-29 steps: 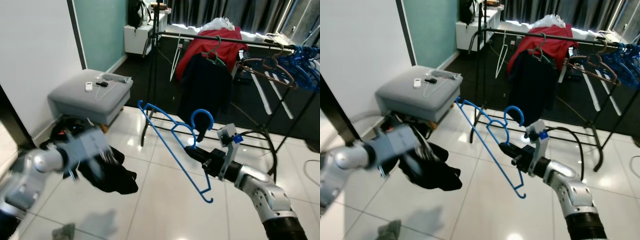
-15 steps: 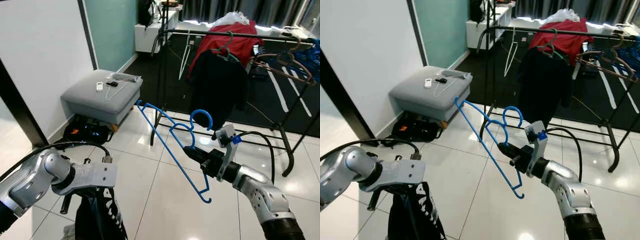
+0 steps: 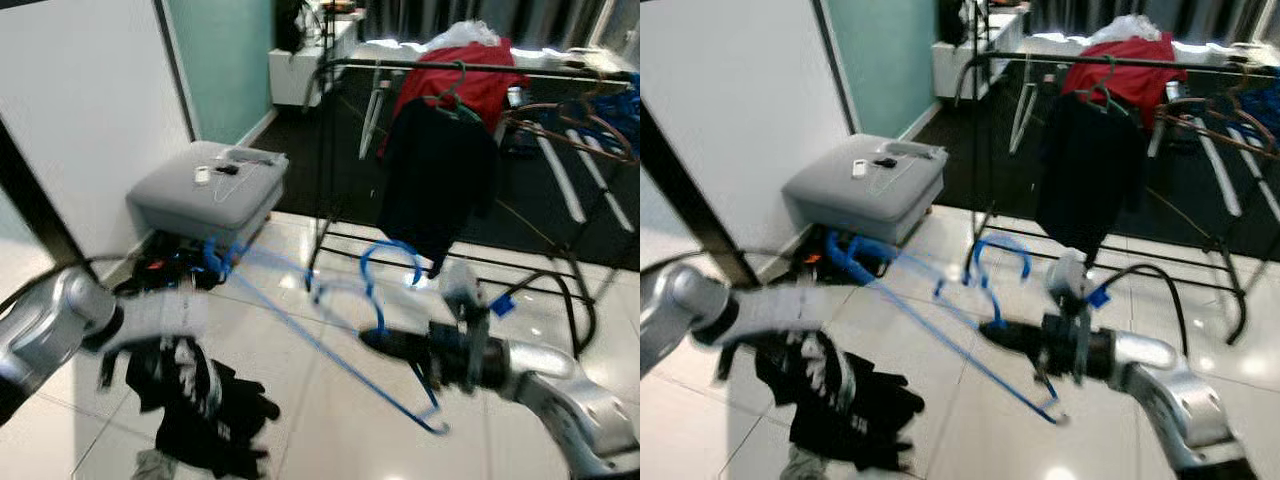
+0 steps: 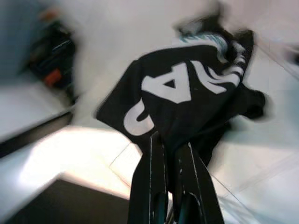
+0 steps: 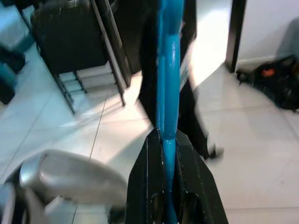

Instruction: Hang hanger

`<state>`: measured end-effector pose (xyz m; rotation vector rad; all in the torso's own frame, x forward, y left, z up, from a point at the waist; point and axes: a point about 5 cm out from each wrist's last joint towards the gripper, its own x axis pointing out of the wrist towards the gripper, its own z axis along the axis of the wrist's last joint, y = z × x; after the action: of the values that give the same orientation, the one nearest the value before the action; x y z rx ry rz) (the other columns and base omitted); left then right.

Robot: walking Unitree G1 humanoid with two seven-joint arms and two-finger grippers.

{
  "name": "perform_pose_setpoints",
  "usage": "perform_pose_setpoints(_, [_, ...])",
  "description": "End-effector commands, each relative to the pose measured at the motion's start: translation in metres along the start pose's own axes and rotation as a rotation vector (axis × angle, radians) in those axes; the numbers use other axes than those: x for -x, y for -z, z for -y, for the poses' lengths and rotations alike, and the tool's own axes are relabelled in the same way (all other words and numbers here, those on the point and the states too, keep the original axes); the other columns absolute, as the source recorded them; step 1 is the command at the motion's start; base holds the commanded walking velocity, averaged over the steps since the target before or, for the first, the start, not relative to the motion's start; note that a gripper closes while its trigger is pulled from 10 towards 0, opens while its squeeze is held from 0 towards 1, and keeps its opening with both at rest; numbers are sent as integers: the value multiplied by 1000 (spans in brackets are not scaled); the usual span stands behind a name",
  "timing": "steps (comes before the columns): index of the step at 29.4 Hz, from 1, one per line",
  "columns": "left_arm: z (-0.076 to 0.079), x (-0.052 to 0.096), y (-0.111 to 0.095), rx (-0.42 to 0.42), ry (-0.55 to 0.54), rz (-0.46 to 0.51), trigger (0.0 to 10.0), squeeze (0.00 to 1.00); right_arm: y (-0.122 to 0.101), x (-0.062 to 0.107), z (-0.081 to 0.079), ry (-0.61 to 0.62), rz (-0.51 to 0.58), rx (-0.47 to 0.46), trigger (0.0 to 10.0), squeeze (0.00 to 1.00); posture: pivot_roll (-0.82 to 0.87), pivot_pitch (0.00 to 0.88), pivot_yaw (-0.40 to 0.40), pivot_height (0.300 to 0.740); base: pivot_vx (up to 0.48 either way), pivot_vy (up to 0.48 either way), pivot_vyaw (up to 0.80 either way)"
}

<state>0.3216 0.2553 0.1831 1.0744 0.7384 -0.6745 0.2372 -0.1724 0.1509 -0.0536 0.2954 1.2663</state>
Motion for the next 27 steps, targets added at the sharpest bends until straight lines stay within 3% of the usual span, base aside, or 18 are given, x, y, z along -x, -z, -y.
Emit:
perform_pose_setpoints(1, [-7,1,0,28,-52,-5,10000,0,-1,-1,-4,-22,-26,17,10000,0,-28,0,40,740,0,0,0])
perform_pose_setpoints(9, [-34,8,-6,222,-215,46,10000,0,7,21,-5,36,-214,68,10000,0,-40,0,47,740,0,0,0])
perform_pose_setpoints(13, [-36,10,-7,237,-223,50,10000,0,7,21,-2,66,-228,88,10000,0,-41,0,48,740,0,0,0])
perform_pose_setpoints(17, [-39,9,-16,265,-225,69,10000,0,4,11,10,157,-233,128,10000,0,-34,0,42,740,0,0,0])
perform_pose_setpoints(19, [-39,9,-16,265,-225,69,10000,0,4,11,10,157,-233,128,10000,0,-34,0,42,740,0,0,0])
perform_pose_setpoints(22, [-39,11,-25,259,-230,95,10000,0,0,-2,16,183,-213,156,10000,0,-28,0,38,740,0,0,0])
perform_pose_setpoints(27, [-38,12,-30,256,-230,106,10000,0,-1,-4,17,185,-216,166,10000,0,-29,0,36,740,0,0,0])
